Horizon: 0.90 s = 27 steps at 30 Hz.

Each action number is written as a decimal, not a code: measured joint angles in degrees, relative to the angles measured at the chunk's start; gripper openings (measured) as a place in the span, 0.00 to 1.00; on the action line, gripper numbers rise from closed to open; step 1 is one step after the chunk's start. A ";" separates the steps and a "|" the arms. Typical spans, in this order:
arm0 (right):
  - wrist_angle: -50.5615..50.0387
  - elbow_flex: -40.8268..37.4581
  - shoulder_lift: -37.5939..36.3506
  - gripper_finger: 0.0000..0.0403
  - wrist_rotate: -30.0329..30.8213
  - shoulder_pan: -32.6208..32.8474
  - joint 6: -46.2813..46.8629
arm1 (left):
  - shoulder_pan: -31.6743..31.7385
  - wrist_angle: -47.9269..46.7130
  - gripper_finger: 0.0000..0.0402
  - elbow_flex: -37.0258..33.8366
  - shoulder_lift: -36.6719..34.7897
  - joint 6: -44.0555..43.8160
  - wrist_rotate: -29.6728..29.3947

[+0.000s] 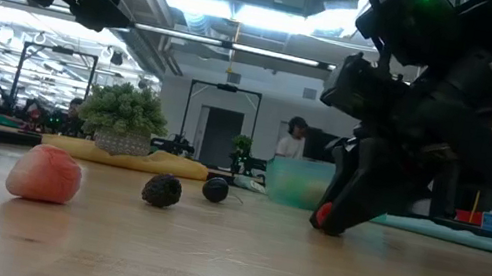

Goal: Pick and placing Produce into tupperware
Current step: Put the red raspberry into the blue bin

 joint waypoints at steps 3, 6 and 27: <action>0.12 -0.02 -0.12 0.28 -0.54 -0.55 0.78 | 0.00 -0.01 0.74 0.00 0.00 0.00 0.00; -0.01 -0.07 -1.02 0.27 -1.51 -1.29 0.88 | -0.01 0.00 0.74 0.00 0.00 0.00 0.00; -14.93 -0.98 -31.37 0.25 2.49 -12.47 -8.20 | 0.00 -0.35 0.74 0.00 -0.02 0.37 -0.28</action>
